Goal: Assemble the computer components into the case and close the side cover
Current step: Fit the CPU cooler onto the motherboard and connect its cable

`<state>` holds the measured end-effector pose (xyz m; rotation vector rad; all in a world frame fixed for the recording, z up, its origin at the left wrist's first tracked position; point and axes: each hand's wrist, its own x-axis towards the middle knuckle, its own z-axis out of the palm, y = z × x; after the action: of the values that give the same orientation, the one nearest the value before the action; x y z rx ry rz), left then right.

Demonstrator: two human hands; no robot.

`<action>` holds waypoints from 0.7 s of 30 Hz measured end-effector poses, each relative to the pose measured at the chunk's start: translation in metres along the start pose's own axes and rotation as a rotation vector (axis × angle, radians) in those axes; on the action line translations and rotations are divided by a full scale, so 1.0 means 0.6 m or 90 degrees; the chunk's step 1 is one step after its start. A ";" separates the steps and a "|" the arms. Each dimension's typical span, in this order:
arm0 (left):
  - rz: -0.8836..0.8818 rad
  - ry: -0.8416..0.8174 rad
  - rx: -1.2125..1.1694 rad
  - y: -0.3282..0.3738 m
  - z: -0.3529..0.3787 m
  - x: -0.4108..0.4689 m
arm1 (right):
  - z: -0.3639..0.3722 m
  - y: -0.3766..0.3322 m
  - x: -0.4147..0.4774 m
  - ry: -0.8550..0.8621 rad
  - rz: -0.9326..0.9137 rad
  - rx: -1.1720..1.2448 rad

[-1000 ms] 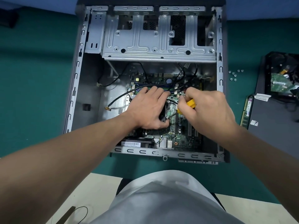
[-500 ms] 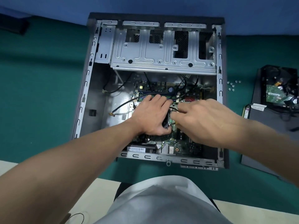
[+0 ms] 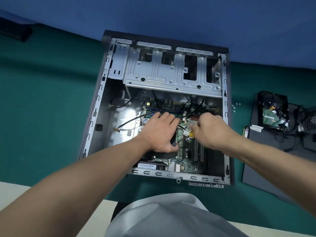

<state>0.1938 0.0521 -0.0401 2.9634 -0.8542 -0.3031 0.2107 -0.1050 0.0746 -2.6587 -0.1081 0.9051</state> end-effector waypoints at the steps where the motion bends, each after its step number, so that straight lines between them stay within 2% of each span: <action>1: 0.000 -0.004 -0.002 0.000 -0.001 -0.001 | -0.006 0.000 -0.001 -0.011 0.040 0.019; 3: 0.001 -0.004 -0.005 0.000 -0.002 -0.001 | -0.016 -0.006 -0.009 -0.074 -0.007 -0.063; 5: -0.002 0.000 -0.004 0.001 -0.003 -0.002 | -0.020 -0.020 -0.025 -0.141 -0.123 -0.210; 8: -0.004 0.001 -0.002 0.000 -0.002 -0.002 | -0.024 -0.040 -0.047 -0.065 -0.379 -0.533; 10: -0.002 0.003 -0.004 0.000 -0.002 -0.002 | -0.024 -0.048 -0.052 -0.034 -0.510 -0.640; 11: -0.003 0.005 -0.006 0.000 -0.002 -0.003 | -0.024 -0.052 -0.051 -0.045 -0.530 -0.659; 12: -0.003 0.006 -0.010 -0.001 -0.002 -0.002 | -0.026 -0.058 -0.051 -0.059 -0.530 -0.648; 14: -0.002 0.003 -0.021 0.000 -0.001 -0.003 | -0.018 -0.068 -0.047 -0.076 -0.432 -0.543; 18: 0.005 0.005 -0.017 -0.002 -0.001 -0.003 | -0.014 -0.074 -0.017 -0.066 -0.014 -0.161; 19: 0.005 0.006 -0.016 -0.003 -0.001 -0.003 | -0.017 -0.074 -0.010 -0.076 0.036 -0.131; 21: 0.008 0.004 -0.014 -0.005 -0.001 -0.003 | -0.024 -0.077 -0.008 -0.145 0.014 -0.183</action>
<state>0.1941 0.0553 -0.0396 2.9357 -0.8617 -0.3001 0.2170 -0.0661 0.1035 -2.8070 -0.2824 1.2856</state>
